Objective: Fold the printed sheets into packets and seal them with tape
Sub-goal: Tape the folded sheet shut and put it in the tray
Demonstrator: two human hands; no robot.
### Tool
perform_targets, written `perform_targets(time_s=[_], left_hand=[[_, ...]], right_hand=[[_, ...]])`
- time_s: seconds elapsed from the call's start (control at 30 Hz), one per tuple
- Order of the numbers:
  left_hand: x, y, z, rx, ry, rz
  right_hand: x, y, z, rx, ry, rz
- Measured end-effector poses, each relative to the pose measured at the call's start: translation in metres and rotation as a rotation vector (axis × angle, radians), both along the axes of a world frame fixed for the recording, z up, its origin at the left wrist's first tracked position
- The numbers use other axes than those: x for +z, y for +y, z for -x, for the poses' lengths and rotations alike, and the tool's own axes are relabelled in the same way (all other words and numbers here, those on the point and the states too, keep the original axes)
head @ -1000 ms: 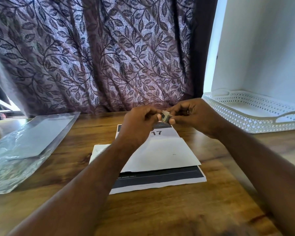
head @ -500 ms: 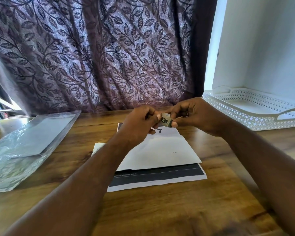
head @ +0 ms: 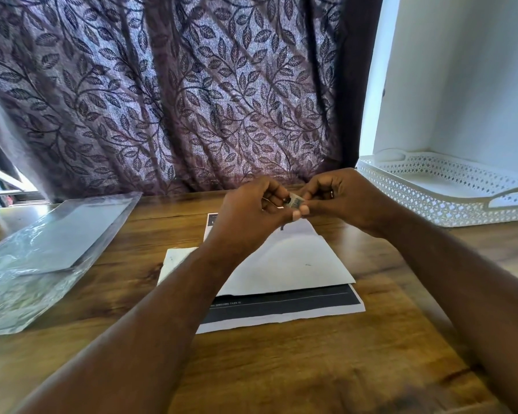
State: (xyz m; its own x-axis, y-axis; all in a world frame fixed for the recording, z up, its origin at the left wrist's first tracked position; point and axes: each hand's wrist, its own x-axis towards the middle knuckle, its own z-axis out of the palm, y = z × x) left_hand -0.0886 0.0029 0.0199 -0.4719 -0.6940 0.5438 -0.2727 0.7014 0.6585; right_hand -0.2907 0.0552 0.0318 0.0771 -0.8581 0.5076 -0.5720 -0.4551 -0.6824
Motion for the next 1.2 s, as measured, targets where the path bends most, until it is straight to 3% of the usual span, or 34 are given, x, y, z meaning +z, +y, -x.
perform_targets(time_s=[0.27, 0.5, 0.67, 0.9, 1.07, 1.2], left_hand=[[0.001, -0.003, -0.003, -0.013, 0.023, 0.025], [-0.003, -0.007, -0.002, 0.067, -0.130, 0.408], [-0.003, -0.008, -0.001, 0.065, -0.097, 0.464], [-0.003, -0.009, -0.001, 0.052, 0.072, 0.163], [-0.001, -0.008, -0.001, -0.084, 0.272, -0.166], [-0.004, -0.009, 0.000, -0.132, 0.259, -0.197]], right_hand=[[0.000, 0.000, -0.001, -0.014, 0.048, -0.003], [0.000, -0.001, -0.001, -0.023, 0.041, -0.010], [-0.001, -0.002, -0.001, -0.036, 0.027, 0.015], [-0.001, -0.002, 0.002, 0.000, -0.068, -0.004], [-0.001, -0.002, 0.003, -0.007, -0.114, 0.007], [-0.001, -0.002, 0.000, -0.007, -0.066, 0.001]])
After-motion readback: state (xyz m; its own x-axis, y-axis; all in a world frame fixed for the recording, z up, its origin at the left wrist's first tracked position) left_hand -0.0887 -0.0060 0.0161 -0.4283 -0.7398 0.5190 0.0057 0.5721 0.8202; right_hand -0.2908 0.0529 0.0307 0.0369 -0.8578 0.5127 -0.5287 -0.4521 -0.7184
